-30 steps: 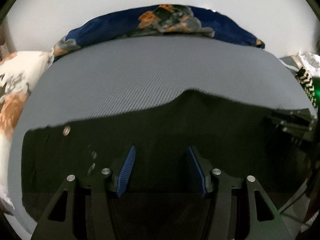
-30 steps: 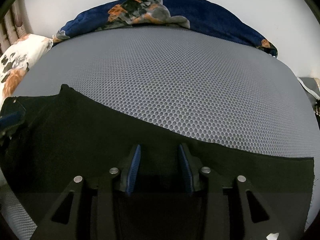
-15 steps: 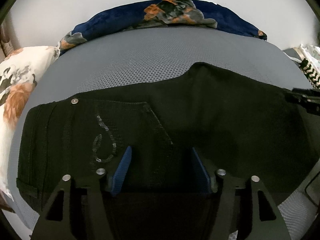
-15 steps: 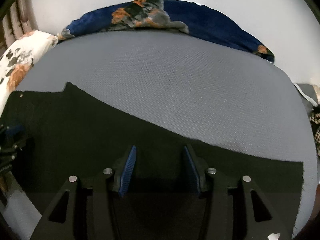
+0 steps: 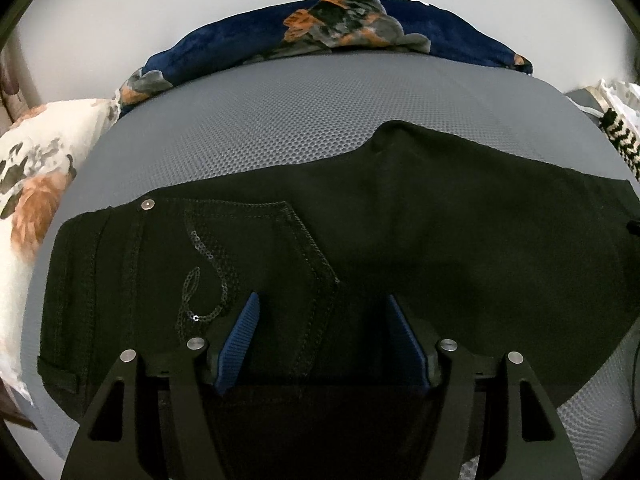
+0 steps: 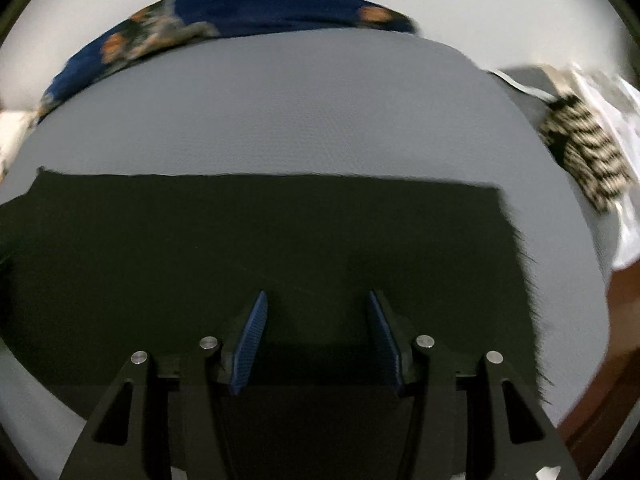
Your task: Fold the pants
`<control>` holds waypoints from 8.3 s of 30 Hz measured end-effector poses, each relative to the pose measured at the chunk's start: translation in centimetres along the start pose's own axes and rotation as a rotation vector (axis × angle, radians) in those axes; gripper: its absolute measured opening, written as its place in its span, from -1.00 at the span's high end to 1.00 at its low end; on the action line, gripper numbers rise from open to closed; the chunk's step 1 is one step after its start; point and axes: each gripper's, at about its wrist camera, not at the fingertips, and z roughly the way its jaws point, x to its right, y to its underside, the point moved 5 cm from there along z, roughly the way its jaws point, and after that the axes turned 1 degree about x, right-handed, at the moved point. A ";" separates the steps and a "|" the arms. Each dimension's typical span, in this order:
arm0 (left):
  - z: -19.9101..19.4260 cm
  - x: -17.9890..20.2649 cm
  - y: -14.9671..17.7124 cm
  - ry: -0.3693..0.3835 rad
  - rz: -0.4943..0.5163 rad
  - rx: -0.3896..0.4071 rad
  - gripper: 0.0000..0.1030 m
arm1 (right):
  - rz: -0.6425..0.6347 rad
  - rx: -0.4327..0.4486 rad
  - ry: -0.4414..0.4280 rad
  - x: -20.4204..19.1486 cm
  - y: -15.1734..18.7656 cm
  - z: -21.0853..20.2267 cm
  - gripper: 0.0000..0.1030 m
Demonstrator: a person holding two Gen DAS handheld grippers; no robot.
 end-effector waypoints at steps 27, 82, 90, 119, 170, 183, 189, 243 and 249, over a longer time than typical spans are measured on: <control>-0.6 12.7 -4.3 0.226 0.169 -0.053 -0.29 | 0.401 -0.121 -0.489 16.6 0.4 1.4 0.56; -6.2 -3.6 -3.1 0.293 -0.216 0.055 -0.29 | -0.170 -0.247 -0.747 -30.4 -3.9 -0.8 0.34; -4.9 -0.2 -3.6 0.506 -0.257 -0.070 -0.29 | -0.007 -0.112 -0.719 -23.5 -5.6 -4.5 0.09; 0.2 5.3 0.9 0.698 -0.499 -0.480 0.40 | 0.185 -0.063 -0.708 -17.4 -3.7 -4.0 0.07; 5.0 9.4 -9.5 0.237 0.103 -0.037 0.47 | -0.078 0.037 -0.146 -16.4 -7.9 1.1 0.12; 0.6 8.7 -3.9 0.248 0.169 -0.078 0.36 | -0.176 0.028 -0.156 -17.8 -5.1 -3.4 0.12; -1.0 7.7 -0.6 0.242 0.173 -0.100 0.27 | -0.182 -0.106 -0.214 -18.0 -1.4 -3.1 0.12; -4.2 -26.8 7.4 0.621 -0.816 -0.315 -0.11 | -0.246 -0.212 -0.349 -32.1 -0.1 -3.6 -0.41; -3.7 -26.6 6.7 0.664 -0.810 -0.308 -0.12 | -0.241 -0.206 -0.335 -32.6 -0.1 -3.5 -0.45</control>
